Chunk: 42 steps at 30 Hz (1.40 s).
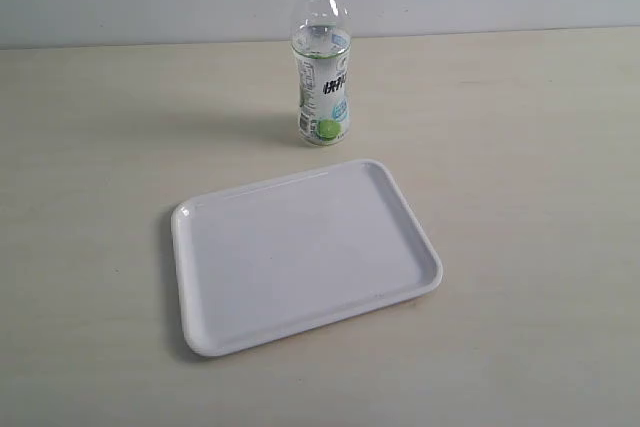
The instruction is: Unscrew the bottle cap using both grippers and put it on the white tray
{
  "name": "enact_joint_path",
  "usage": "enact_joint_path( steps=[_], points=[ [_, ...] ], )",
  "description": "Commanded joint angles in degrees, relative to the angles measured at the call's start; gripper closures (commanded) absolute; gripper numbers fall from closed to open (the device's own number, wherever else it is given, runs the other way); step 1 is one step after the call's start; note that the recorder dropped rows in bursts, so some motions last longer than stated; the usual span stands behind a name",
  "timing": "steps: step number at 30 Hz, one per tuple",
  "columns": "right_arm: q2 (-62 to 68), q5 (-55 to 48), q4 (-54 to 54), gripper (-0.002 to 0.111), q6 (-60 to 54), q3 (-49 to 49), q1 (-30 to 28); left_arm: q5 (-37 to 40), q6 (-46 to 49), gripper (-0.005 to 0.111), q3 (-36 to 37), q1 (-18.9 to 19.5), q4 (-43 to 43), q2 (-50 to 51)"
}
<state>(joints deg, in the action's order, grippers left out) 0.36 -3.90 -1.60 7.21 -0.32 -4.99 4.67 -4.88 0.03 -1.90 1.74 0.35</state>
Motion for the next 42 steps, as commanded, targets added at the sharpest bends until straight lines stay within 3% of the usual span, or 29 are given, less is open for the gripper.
enact_joint_path(
  steps=[1,19,25,27,28,30,38,42],
  points=[
    [-0.4,0.3,0.0,0.108,0.2,0.3,-0.4,0.1,0.2,0.107,0.0,-0.3,0.2,-0.3],
    [-0.4,0.3,0.0,0.108,0.2,0.3,-0.4,-1.5,0.7,0.107,0.0,-0.3,-0.1,-0.3],
    [-0.4,0.3,0.0,0.108,0.2,0.3,-0.4,-9.8,-7.2,0.107,0.0,-0.3,0.3,-0.3],
    [-0.4,0.3,0.0,0.108,0.2,0.3,-0.4,-12.6,-13.7,0.107,0.0,-0.3,0.3,-0.3],
    [-0.4,0.3,0.0,0.108,0.2,0.3,-0.4,-12.7,-22.3,0.107,0.0,-0.3,0.3,-0.3],
    [-0.4,0.3,0.0,0.108,0.2,0.3,-0.4,-15.1,-25.4,0.107,0.0,-0.3,0.3,-0.3],
    [-0.4,0.3,0.0,0.108,0.2,0.3,-0.4,-11.7,-19.3,0.107,0.0,-0.3,-0.1,-0.3],
    [-0.4,0.3,0.0,0.108,0.2,0.3,-0.4,-16.6,-15.4,0.107,0.0,-0.3,-0.1,-0.3]
  ],
)
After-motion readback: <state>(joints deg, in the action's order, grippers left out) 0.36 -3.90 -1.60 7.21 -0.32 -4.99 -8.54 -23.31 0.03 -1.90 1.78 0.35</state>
